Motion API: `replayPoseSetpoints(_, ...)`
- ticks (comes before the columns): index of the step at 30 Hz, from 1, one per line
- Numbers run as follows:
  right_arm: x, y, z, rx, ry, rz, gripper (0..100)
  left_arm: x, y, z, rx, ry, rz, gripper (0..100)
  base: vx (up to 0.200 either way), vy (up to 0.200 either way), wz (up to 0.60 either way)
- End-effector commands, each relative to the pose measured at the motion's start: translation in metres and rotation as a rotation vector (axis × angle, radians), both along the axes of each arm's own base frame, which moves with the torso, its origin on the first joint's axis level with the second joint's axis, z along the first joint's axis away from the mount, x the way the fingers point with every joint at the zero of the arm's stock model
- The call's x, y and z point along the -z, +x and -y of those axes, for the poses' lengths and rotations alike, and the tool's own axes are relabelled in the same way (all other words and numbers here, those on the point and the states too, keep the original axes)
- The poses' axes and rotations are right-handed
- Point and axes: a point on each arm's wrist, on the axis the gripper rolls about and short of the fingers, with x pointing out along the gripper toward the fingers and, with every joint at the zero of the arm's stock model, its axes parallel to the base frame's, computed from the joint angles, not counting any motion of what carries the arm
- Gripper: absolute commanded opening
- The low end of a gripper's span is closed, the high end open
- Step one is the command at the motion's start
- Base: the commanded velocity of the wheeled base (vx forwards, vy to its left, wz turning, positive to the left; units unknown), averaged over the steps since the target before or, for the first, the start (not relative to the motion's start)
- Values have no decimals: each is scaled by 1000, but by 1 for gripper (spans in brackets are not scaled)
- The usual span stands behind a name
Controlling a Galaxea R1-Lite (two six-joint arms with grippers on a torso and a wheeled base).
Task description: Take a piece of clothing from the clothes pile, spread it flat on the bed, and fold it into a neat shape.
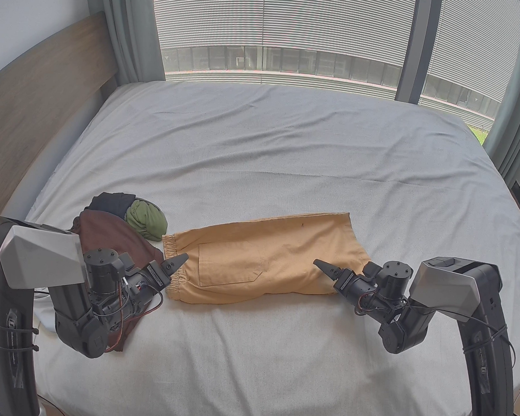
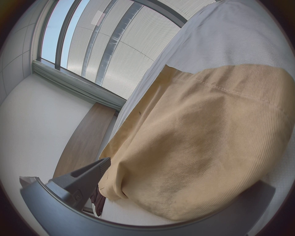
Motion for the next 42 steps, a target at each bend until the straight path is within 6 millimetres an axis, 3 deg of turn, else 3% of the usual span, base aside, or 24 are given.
replayPoseSetpoints(1, 3, 0, 0, 0, 0, 3, 0, 1, -1, 0, 2, 0, -4, 100, 0, 0, 0)
replayPoseSetpoints(10, 6, -6, -3, -9, 1, 6, 0, 1, -2, 1, 4, 4, -7, 100, 0, 0, 0)
replayPoseSetpoints(16, -6, -12, 1, -4, -1, 3, 0, 2, -3, 0, 23, 108, 28, 100, 0, 0, 0)
replayPoseSetpoints(24, -16, -36, 6, -11, -26, -51, 0, 0, -3, -1, 18, 113, 37, 100, 0, 0, 0)
replayPoseSetpoints(29, -12, -57, 11, -25, -91, -96, 0, 2, -2, -2, 14, 112, 32, 100, 0, 0, 0)
replayPoseSetpoints(31, -11, -80, 18, -33, -131, -160, 0, 1, -1, -5, 8, 111, 35, 100, 0, 0, 0)
replayPoseSetpoints(42, -9, -135, 48, -20, -320, -254, 0, -1, -2, -4, 14, 110, 38, 100, 0, 0, 0)
